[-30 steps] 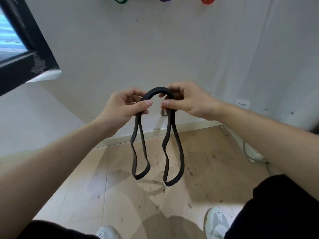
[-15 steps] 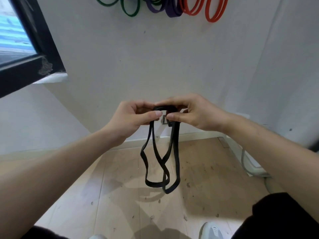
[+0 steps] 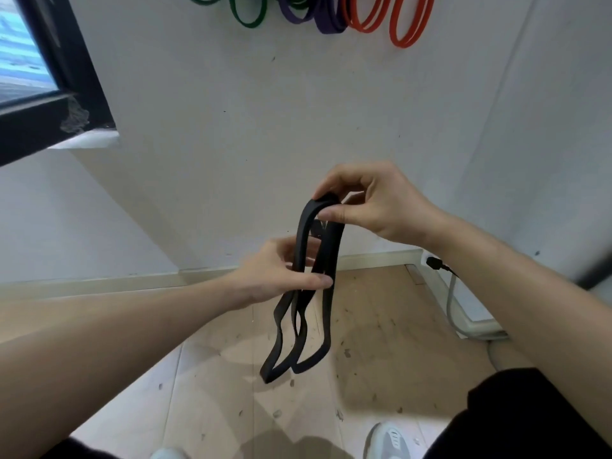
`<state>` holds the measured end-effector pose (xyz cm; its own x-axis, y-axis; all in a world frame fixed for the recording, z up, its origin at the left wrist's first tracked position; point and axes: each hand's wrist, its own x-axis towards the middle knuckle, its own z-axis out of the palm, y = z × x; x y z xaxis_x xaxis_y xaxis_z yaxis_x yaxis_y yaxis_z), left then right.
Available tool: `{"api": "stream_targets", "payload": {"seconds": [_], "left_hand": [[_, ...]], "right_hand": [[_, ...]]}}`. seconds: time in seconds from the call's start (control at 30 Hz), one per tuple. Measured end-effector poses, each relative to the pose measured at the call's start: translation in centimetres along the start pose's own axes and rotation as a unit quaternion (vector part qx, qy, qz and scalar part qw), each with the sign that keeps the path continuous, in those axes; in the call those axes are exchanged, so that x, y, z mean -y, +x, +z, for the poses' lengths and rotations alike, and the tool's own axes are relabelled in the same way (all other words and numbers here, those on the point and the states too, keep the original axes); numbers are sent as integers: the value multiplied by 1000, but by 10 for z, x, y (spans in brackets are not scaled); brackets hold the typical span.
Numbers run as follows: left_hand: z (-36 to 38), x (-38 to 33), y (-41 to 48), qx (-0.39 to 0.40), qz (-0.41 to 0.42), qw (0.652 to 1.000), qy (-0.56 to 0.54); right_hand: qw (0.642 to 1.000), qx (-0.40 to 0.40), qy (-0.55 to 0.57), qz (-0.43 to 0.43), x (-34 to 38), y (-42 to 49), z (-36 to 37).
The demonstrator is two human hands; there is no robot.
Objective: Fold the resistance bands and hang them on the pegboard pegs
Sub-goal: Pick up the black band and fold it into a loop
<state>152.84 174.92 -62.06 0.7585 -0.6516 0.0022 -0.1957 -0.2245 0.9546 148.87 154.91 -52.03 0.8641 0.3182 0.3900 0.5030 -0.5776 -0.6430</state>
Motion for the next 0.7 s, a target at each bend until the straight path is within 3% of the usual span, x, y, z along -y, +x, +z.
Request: {"api": "stream_targets", "payload": {"seconds": [0.2,0.43,0.57,0.7], "left_hand": [[31,11,10,-13,-12,999,-31],[24,25,17,-12,-19,1000,1],[15,32,17,-14,-6,1000,-2],[7,28,18,-40,6,999,23]], "right_hand": [[993,-66,95,-20,-4,0,-3],[942,-203,264,35,-22,-2,-34],[932,-206,287,87,-50,-8,-48],[928,-153,294,172,-86,-22,-58]]}}
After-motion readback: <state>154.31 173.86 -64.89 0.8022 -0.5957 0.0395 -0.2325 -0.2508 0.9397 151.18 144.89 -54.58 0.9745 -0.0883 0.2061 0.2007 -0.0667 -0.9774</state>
